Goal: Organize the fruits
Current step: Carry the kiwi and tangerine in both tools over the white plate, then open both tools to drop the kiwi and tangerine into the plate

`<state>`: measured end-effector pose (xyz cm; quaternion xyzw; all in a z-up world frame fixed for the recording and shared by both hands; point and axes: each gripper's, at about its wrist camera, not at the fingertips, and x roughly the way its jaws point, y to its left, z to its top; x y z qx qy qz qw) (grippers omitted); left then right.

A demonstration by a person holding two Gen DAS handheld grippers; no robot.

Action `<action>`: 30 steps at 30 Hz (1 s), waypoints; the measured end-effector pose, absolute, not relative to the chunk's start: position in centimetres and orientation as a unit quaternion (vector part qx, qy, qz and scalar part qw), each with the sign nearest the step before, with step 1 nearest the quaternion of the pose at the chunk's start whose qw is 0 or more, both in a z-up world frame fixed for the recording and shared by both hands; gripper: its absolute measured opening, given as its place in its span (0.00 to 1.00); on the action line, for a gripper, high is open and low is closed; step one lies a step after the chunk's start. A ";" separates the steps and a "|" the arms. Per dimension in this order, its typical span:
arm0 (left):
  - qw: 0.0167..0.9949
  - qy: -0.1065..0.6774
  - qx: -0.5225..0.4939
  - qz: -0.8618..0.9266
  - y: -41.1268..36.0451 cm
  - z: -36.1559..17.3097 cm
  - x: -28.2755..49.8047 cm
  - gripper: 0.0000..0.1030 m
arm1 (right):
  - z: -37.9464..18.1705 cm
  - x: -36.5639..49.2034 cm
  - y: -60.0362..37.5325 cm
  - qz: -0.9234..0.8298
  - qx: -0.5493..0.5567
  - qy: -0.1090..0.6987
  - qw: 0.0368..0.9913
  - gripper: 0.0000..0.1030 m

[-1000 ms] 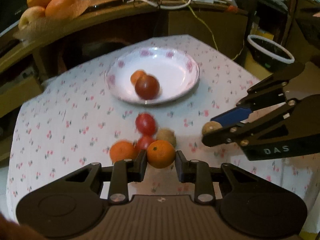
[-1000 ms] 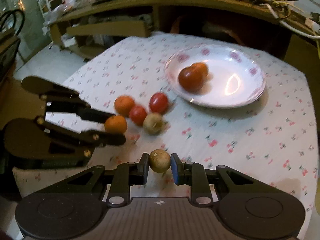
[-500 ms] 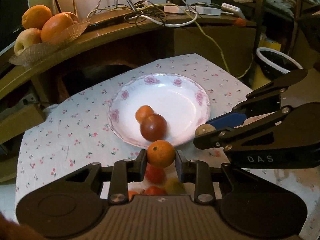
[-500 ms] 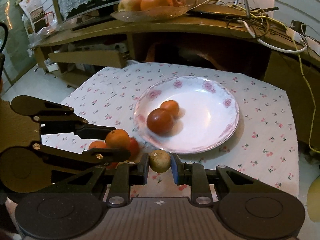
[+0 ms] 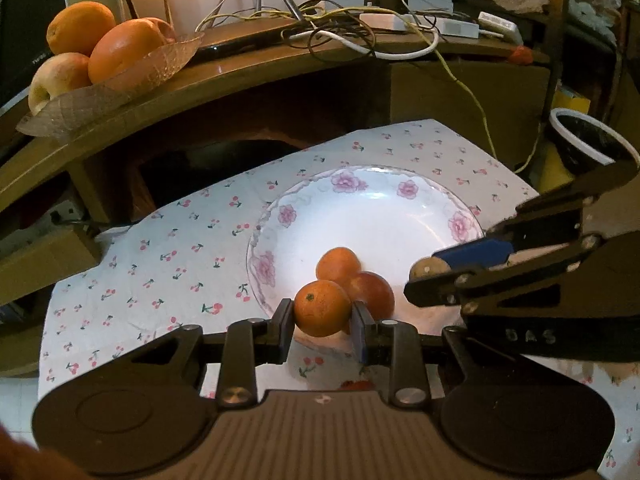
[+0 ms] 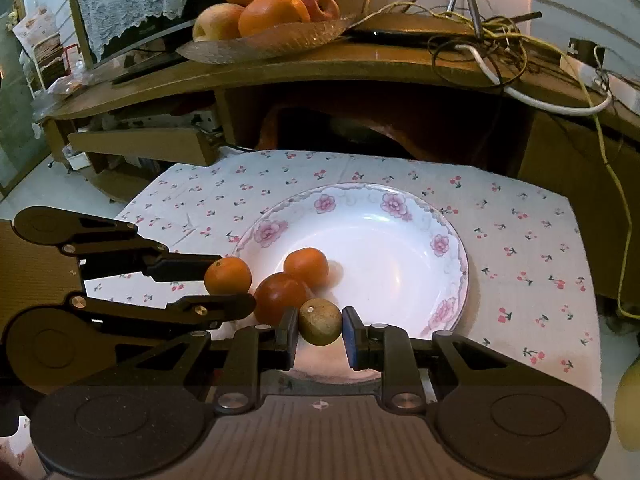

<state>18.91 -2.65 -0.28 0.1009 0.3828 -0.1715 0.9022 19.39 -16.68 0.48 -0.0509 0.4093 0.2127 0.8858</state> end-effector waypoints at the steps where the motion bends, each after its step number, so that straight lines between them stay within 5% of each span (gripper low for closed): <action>1: 0.903 0.382 0.101 -0.172 -2.6 -0.3 19.1 0.34 | 0.2 19.6 -16.7 0.210 -0.053 0.412 0.885 0.23; 30: 0.908 0.383 0.067 -0.157 -1.8 -0.9 21.4 0.43 | -0.7 21.7 -17.7 0.184 -0.040 0.411 0.892 0.27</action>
